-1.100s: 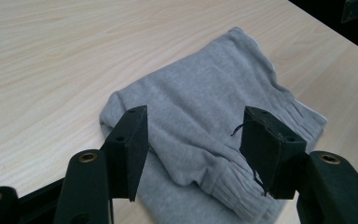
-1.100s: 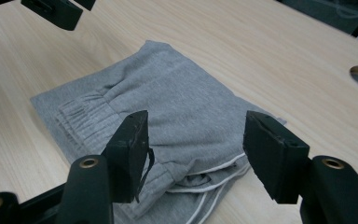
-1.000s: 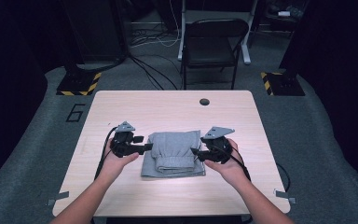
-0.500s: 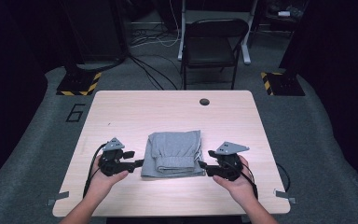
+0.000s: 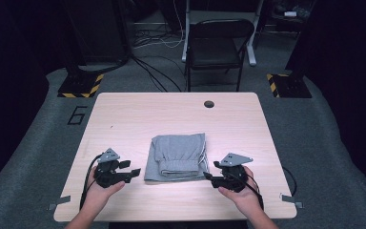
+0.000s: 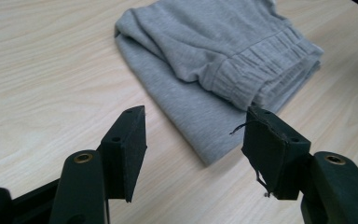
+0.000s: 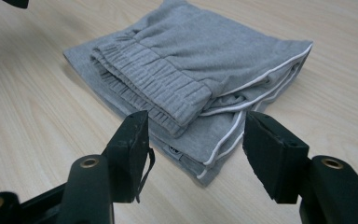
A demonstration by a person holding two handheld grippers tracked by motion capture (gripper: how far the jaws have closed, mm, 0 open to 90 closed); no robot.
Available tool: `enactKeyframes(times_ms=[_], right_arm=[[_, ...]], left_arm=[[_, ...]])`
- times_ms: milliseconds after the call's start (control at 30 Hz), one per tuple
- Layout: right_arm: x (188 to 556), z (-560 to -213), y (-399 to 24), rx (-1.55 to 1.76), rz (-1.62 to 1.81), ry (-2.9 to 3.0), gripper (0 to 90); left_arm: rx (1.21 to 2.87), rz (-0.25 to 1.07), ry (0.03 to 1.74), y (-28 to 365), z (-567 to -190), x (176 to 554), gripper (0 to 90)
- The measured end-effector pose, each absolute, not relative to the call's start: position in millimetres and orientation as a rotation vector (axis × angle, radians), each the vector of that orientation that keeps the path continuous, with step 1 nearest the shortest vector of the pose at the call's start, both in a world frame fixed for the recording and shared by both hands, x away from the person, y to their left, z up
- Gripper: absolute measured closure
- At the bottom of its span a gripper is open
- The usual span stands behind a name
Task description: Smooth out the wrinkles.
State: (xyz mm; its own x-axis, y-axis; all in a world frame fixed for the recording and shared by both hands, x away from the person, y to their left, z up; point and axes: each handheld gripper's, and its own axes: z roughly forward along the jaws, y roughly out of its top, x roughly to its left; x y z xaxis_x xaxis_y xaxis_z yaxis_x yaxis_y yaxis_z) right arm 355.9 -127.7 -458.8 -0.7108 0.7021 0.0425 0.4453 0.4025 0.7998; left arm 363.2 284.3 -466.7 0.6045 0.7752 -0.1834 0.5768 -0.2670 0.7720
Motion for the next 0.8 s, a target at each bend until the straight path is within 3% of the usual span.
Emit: enactKeyframes(times_ms=[800], right_arm=[[360, -490, -118, 0.936, 1.127, 2.451, 41.5]], left_arm=[[1.929, 0.296, 1.168, 308, -483, 371, 39.3]])
